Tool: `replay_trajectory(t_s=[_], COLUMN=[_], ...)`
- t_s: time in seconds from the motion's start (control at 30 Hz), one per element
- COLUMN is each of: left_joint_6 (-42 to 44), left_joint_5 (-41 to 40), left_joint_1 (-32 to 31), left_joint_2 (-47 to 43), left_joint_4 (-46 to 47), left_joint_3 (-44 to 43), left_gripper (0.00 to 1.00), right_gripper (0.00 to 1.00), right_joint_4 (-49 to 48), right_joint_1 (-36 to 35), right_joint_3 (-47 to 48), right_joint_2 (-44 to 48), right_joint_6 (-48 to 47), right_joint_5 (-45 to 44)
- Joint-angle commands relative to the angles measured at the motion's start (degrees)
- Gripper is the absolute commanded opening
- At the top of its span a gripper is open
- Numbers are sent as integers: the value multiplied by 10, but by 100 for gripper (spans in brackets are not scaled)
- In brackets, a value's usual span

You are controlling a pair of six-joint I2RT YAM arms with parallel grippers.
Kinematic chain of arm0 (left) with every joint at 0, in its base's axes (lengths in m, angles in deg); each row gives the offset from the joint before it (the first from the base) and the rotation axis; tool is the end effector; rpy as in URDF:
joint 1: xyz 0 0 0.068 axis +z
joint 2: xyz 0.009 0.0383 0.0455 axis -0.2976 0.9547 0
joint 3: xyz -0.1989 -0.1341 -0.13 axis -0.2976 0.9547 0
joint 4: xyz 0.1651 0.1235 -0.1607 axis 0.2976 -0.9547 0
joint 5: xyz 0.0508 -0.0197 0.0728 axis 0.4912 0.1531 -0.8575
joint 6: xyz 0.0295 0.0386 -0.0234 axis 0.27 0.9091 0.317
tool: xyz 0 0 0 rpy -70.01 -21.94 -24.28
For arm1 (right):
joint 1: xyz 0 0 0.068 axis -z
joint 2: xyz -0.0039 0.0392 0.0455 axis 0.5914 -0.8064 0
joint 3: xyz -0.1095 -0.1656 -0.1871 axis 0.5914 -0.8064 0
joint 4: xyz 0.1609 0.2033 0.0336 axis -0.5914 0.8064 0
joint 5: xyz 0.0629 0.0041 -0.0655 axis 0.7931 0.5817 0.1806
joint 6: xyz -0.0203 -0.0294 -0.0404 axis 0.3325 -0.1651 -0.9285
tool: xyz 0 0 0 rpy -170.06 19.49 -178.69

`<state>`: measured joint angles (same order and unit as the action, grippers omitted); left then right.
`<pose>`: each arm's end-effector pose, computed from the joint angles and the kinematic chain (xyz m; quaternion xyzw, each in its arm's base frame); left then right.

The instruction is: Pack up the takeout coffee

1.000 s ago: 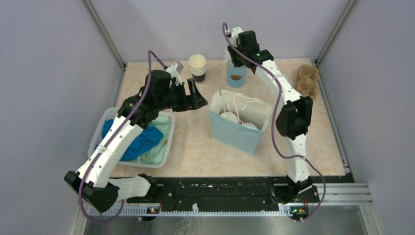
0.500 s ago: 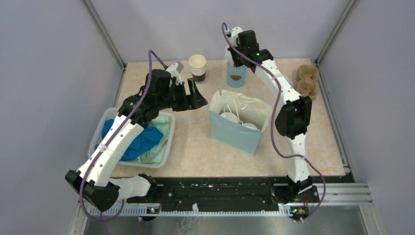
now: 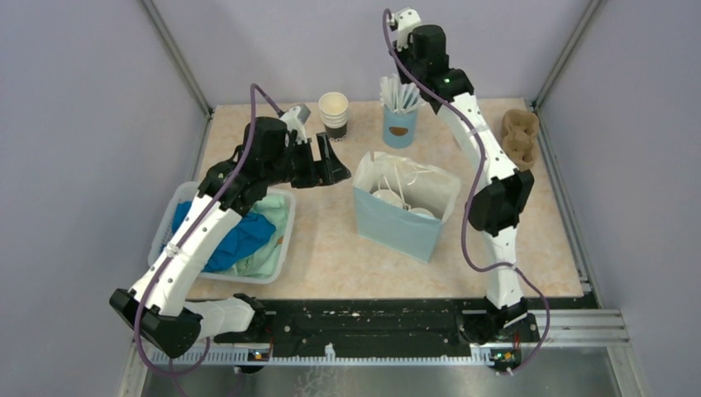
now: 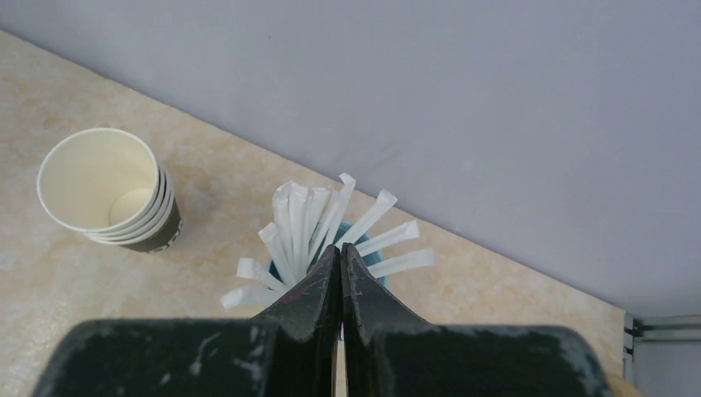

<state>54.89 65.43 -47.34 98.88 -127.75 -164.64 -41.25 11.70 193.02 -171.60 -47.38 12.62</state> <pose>0.2092 -0.1306 0.4159 0.0352 0.8657 -0.3426 0.3633 0.4583 0.2050 0.4165 -0.2222 0.7715 0.0162 0.5959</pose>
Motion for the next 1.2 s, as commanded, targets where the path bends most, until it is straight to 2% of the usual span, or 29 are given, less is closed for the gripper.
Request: replay_trajectory(t_s=[0.0,0.1,0.2,0.4,0.5,0.67,0.87,1.17], left_joint_6=[14,21,28,29,29,35,41,39], left_joint_5=[20,29,39,71,86,100,109,110], left_joint_1=[4,5,6,6,6,6,6,6], left_joint_2=[-26,-37,-53,-84,-96,-111,-123,-130], left_joint_4=[20,13,11,25,26,12,-6,-16], left_joint_3=[-12,-14,-5,23,28,20,19,11], left_gripper=[85,85,86,86,86,86,86,86], right_gripper=[0,0,0,0,0,0,0,0], right_joint_4=[-17,-1,3,33,64,128,248,243], right_joint_1=[-22,-44,-63,-70,-69,-69,-70,-70], right_joint_3=[37,14,-63,-218,-260,-307,-317,-369], right_joint_2=[83,167,270,457,517,581,598,626], right_joint_6=[-10,-7,3,112,151,190,196,210], right_joint_5=[-33,-34,3,91,160,225,285,326])
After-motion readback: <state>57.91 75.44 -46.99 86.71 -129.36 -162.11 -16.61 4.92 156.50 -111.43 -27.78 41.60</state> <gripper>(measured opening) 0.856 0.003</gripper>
